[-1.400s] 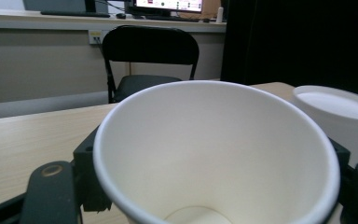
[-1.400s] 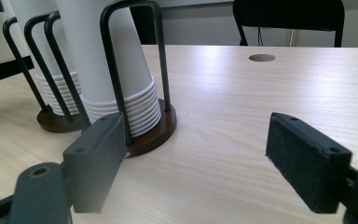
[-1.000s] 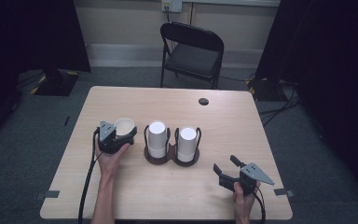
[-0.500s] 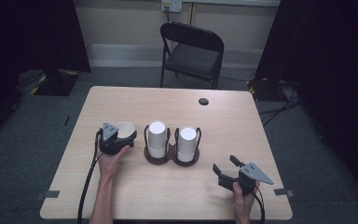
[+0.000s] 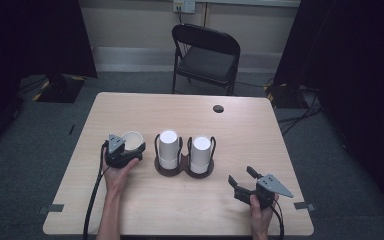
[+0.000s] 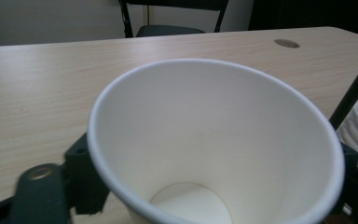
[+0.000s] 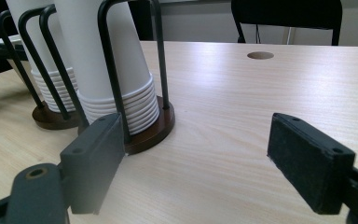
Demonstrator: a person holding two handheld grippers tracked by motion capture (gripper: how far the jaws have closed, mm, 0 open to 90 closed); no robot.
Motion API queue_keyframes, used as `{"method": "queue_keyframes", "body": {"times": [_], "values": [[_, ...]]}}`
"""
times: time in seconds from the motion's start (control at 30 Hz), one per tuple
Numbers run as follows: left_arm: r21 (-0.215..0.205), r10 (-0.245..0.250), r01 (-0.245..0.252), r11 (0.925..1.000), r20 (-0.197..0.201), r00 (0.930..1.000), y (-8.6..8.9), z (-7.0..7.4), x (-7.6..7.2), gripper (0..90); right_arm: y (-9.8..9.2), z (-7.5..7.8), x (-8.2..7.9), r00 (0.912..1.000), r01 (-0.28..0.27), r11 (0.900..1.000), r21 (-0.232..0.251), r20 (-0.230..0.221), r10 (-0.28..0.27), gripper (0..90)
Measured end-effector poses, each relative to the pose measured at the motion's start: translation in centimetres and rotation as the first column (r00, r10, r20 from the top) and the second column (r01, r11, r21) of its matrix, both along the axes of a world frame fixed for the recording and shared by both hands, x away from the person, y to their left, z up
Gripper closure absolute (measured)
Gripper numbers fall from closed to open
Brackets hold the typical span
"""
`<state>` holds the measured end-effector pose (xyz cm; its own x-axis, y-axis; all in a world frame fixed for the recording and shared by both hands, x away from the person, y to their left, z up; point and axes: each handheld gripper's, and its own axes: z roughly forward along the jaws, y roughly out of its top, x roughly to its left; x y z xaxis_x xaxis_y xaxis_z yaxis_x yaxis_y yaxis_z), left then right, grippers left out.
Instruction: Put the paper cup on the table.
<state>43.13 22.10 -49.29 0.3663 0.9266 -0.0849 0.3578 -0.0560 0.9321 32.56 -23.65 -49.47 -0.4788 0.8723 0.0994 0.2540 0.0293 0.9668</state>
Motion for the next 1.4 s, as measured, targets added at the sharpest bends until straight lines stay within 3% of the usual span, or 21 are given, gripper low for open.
{"method": "queue_keyframes", "body": {"times": [0.17,0.3,0.43,0.53,0.6,0.63,0.77,0.87,0.93,1.07,1.17,1.2,1.4], "values": [[0.017,0.002,-0.002,0.9998,-0.023,0.9997,-0.2,-0.1,-0.2,15.4,0.0,0.0,0.0,1.0000,0.007,1.000,0.002,0.003,-0.007,18.0],[-0.008,0.018,-0.018,0.9998,0.004,0.9998,-0.1,-0.3,-0.9,15.4,-0.1,0.0,-0.1,0.9999,0.010,1.000,0.009,0.007,-0.010,18.0],[0.021,0.044,-0.045,0.9988,0.006,0.9990,-0.1,0.1,-1.4,15.5,0.0,0.0,0.0,0.9999,0.011,1.000,0.008,0.001,-0.011,18.0],[0.060,0.046,-0.048,0.9970,0.041,0.9981,-0.1,0.5,-2.0,15.4,0.0,0.0,0.0,0.9999,0.012,1.000,0.003,0.000,-0.012,18.0],[0.065,0.055,-0.057,0.9963,0.030,0.9980,-0.1,0.5,-2.2,15.5,0.0,0.0,0.0,0.9999,0.013,1.000,0.004,-0.001,-0.013,18.0],[0.046,0.061,-0.062,0.9970,0.034,0.9976,-0.2,0.4,-2.2,15.5,0.0,0.0,0.0,0.9999,0.013,1.000,0.004,-0.001,-0.013,18.0],[0.057,0.063,-0.064,0.9963,0.025,0.9977,0.0,0.3,-2.6,15.5,0.0,0.0,0.0,0.9999,0.013,1.000,0.004,-0.001,-0.013,18.0],[0.047,0.060,-0.061,0.9970,0.023,0.9979,0.0,0.2,-2.9,15.5,0.0,0.0,0.0,0.9999,0.012,1.000,0.004,-0.002,-0.012,18.0],[0.016,0.047,-0.048,0.9987,0.029,0.9985,-0.2,0.3,-3.4,15.5,0.0,0.0,0.0,0.9999,0.014,1.000,0.003,0.002,-0.014,18.0],[0.009,0.058,-0.059,0.9982,0.040,0.9975,-0.8,0.5,-4.1,15.8,0.0,0.0,-0.1,0.9999,0.015,1.000,0.004,0.004,-0.015,18.0],[0.026,0.063,-0.065,0.9976,0.048,0.9968,-1.0,0.8,-4.7,15.6,0.0,0.0,-0.1,0.9998,0.018,1.000,0.007,0.010,-0.018,18.0],[0.006,0.064,-0.065,0.9979,0.054,0.9964,-1.1,0.8,-5.0,15.7,0.0,0.0,-0.1,0.9998,0.018,1.000,0.008,0.012,-0.018,18.0],[0.046,0.089,-0.092,0.9947,0.071,0.9935,-1.0,1.3,-6.1,15.6,0.0,0.0,-0.2,0.9996,0.023,1.000,0.010,0.015,-0.023,17.7]]}}
